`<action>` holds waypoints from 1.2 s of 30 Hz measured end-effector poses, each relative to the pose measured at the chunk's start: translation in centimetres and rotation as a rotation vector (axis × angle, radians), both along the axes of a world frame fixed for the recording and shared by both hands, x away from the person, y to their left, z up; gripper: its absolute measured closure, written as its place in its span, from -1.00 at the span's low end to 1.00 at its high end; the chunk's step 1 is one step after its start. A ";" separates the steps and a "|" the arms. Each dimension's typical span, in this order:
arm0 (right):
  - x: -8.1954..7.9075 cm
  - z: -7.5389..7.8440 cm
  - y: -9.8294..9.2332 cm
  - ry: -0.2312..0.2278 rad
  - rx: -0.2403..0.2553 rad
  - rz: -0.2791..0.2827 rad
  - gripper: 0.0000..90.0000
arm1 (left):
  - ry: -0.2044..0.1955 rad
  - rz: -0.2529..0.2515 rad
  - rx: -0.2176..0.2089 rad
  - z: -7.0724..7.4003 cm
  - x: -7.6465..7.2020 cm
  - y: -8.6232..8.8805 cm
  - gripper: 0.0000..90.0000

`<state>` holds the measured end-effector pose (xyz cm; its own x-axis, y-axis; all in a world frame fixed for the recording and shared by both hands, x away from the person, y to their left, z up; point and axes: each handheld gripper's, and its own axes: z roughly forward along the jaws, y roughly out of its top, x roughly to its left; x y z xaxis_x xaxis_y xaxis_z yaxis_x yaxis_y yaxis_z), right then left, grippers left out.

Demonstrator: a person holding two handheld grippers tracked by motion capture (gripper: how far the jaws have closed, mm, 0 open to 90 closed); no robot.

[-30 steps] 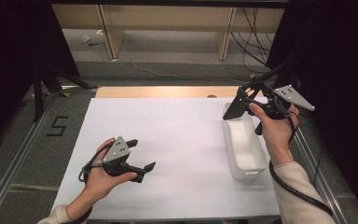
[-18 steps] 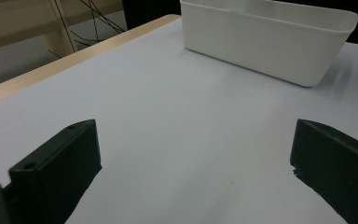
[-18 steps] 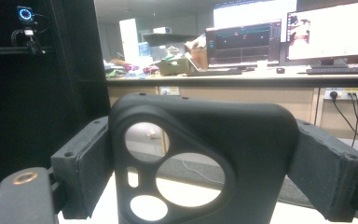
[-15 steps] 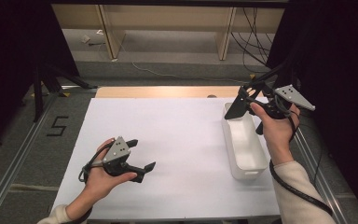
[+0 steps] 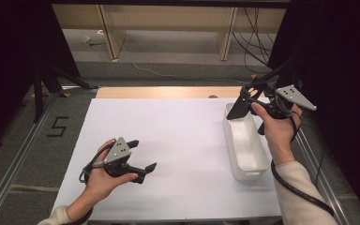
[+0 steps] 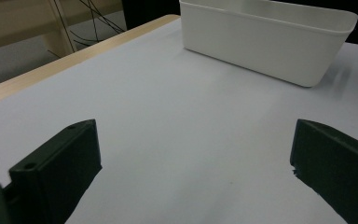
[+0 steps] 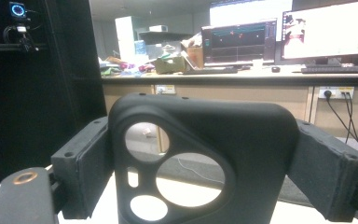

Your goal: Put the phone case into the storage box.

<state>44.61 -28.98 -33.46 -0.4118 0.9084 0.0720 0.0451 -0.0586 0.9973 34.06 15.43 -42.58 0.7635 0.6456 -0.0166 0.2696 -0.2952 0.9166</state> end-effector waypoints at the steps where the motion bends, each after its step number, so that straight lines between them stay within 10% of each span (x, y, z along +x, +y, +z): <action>1: 0.0 0.0 0.0 0.000 0.000 -0.002 -0.66 | 0.000 0.000 0.000 0.0 0.0 0.0 -0.97; 36: 1.2 -0.1 -0.2 0.000 -0.028 -0.031 -0.66 | 0.001 -0.002 0.000 0.0 0.0 0.0 -0.97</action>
